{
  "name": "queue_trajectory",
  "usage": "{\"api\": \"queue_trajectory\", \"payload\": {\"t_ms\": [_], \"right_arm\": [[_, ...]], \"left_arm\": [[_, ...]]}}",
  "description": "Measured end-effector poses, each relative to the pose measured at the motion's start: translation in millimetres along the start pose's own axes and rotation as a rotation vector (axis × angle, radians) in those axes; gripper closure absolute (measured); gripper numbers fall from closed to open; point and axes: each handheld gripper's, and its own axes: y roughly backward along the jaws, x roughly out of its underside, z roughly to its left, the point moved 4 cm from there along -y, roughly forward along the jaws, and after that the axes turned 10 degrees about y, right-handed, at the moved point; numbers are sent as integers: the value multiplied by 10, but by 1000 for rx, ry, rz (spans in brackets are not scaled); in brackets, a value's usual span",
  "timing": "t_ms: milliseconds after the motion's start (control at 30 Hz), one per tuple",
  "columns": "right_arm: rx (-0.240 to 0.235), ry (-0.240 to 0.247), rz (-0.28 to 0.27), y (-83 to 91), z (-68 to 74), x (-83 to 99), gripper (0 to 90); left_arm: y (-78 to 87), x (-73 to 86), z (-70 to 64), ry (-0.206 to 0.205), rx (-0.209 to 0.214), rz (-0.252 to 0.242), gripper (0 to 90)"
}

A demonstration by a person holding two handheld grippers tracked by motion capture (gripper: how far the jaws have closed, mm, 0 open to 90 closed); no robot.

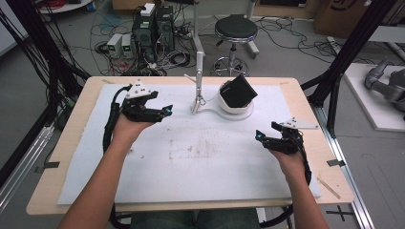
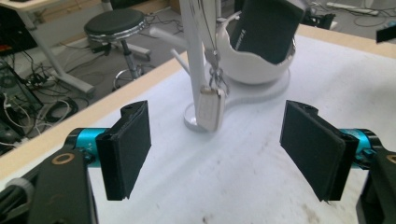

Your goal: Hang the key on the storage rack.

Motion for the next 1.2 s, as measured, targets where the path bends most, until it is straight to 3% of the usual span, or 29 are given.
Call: {"api": "queue_trajectory", "payload": {"t_ms": [333, 567, 667, 1200], "right_arm": [[5, 2, 7, -5, -13, 15, 215], [7, 6, 17, -16, -10, 22, 215], [5, 5, 22, -20, -6, 26, 215], [7, 8, 28, -30, -14, 32, 215]], "left_arm": [[238, 406, 75, 14, 31, -35, 227], [250, 597, 125, 43, 45, -8, 219], [249, 632, 157, 60, 46, -5, 219], [222, 698, 159, 65, 41, 9, 219]]}}
